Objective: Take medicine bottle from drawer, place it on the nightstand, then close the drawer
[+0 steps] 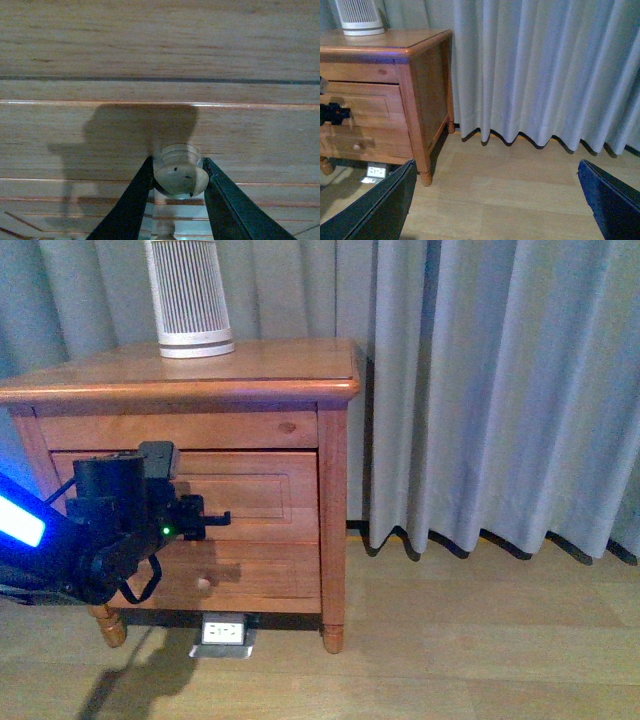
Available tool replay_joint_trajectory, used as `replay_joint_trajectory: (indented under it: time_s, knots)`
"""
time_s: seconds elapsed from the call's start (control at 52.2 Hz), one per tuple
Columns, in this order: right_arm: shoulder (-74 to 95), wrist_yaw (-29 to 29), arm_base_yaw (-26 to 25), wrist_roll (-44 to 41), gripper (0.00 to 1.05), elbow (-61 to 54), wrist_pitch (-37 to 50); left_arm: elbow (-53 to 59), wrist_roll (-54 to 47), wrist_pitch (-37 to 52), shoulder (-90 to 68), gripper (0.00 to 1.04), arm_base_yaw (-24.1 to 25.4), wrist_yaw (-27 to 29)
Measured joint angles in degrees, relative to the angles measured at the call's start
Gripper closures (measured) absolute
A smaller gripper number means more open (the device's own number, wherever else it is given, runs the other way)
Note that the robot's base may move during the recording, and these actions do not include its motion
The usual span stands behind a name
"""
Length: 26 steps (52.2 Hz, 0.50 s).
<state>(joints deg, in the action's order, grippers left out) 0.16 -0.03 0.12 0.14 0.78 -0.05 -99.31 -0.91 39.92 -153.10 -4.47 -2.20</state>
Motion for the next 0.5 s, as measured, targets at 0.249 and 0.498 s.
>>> replay_joint_trajectory:
  time_s: [0.249,0.498]
  knots:
    - [0.0,0.0,0.0,0.0,0.07,0.0,0.0,7.4,0.0,6.9,2.3,0.79,-0.2,0.8]
    - [0.0,0.0,0.0,0.0,0.07,0.0,0.0,28.9,-0.9,19.0,11.1,0.80,-1.3,3.8]
